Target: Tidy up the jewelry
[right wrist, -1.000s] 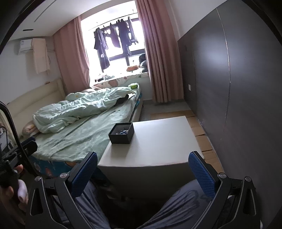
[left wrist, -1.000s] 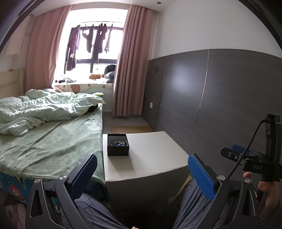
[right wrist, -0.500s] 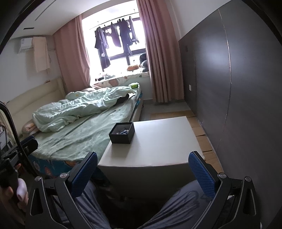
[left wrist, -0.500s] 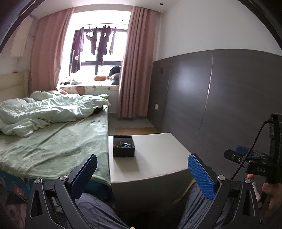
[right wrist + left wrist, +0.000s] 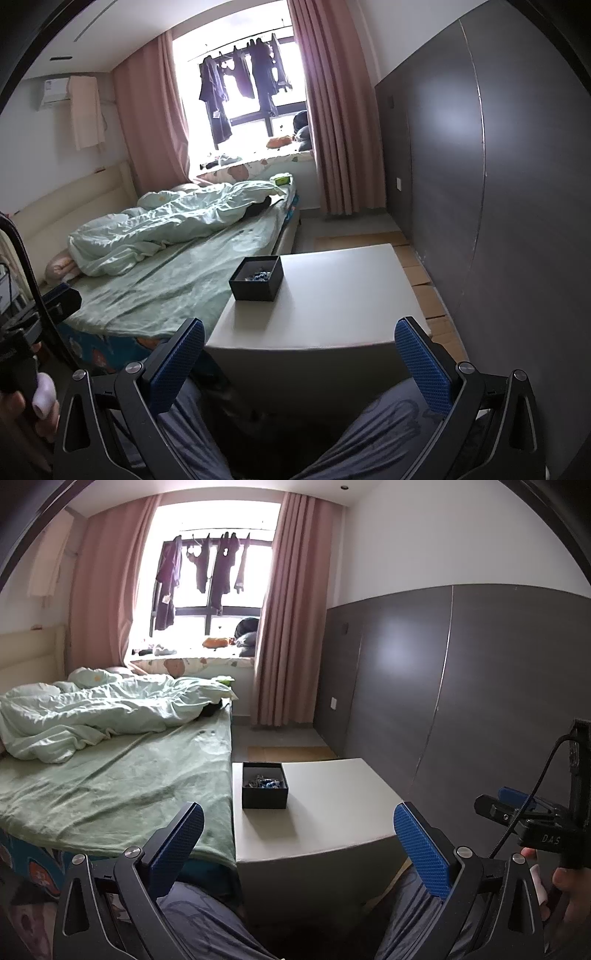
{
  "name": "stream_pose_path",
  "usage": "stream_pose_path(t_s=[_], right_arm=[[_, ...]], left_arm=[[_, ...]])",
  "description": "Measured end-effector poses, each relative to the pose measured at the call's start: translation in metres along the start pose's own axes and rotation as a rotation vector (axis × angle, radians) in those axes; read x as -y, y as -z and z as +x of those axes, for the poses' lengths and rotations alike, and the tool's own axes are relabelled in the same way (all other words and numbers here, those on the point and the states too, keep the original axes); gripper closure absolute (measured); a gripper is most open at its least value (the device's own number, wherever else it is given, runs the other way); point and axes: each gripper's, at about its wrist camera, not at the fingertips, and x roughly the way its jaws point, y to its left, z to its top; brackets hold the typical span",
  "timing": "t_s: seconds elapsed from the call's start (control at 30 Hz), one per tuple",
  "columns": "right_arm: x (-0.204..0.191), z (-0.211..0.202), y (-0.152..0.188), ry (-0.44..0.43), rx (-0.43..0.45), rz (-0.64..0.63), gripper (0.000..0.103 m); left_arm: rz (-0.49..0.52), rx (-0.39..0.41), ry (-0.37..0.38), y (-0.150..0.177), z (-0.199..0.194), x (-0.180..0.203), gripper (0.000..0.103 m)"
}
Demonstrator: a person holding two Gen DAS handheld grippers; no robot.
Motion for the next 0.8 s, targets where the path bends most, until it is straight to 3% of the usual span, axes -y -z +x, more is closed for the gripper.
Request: stream_pose_path(t_s=[0.8], right_arm=[[-0.0051, 0.0026, 0.0023, 0.002, -0.018, -0.005, 0.000]], left_arm=[[-0.017, -0.001, 0.001, -0.0002, 0.0039, -0.0041, 0.000]])
